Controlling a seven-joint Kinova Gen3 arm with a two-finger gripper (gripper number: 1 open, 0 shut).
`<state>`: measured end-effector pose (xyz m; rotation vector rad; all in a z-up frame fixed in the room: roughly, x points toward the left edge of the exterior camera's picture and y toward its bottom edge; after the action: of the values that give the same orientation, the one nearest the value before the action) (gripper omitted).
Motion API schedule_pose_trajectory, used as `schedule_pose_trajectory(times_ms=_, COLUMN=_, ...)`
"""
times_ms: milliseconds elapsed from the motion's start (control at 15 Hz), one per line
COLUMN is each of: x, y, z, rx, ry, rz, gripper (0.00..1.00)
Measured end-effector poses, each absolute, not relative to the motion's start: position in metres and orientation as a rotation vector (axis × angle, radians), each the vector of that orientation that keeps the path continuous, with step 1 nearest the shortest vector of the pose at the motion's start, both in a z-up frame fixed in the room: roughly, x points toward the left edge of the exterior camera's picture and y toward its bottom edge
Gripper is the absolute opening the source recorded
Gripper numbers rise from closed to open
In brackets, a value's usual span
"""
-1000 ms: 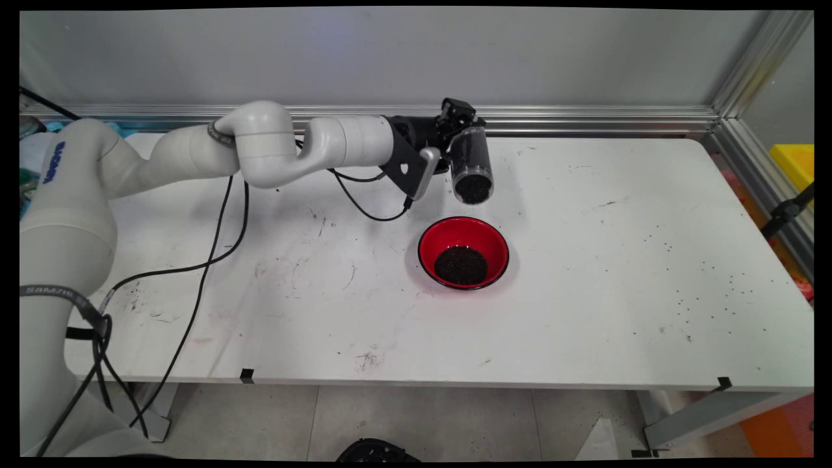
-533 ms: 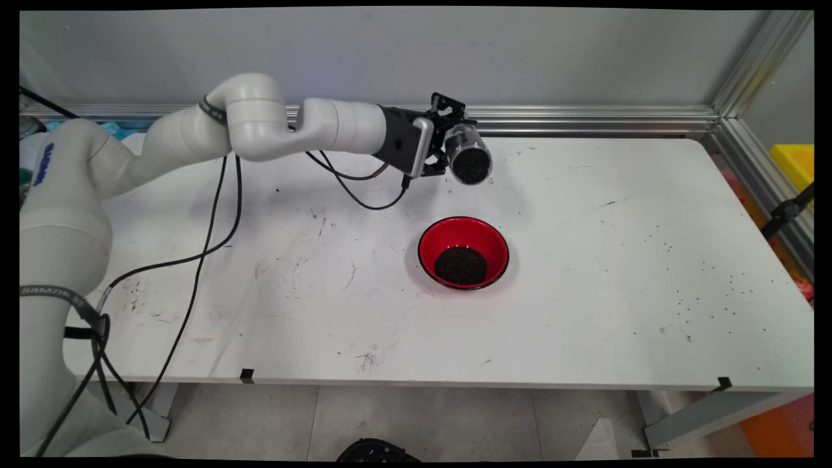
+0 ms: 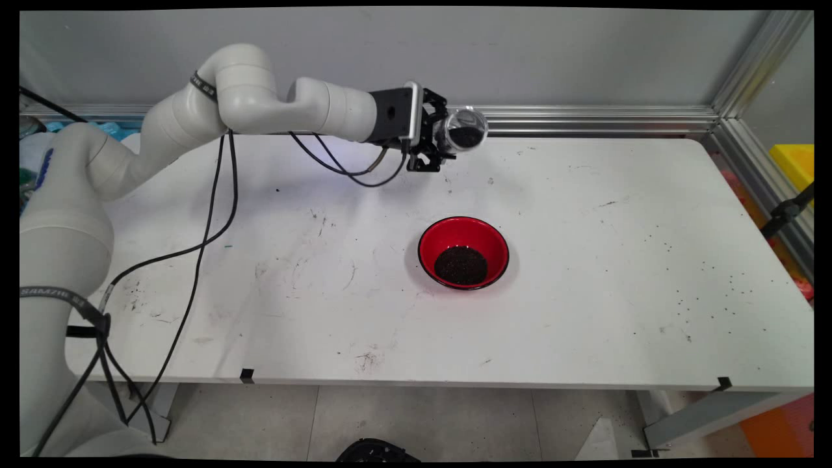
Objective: Pour the black seasoning powder in the red bowl
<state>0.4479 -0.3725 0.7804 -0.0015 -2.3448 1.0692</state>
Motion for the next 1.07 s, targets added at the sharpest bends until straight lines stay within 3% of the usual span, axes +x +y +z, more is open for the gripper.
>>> schedule_pose_trajectory(times_ms=600, x=0.458, y=-0.378, z=0.786, rx=0.347, ry=-2.281, rz=0.764, gripper=0.0)
schedule_pose_trajectory(times_ms=1067, x=0.463, y=-0.387, z=0.764, rx=0.626, ry=-2.188, rz=0.59, gripper=0.0)
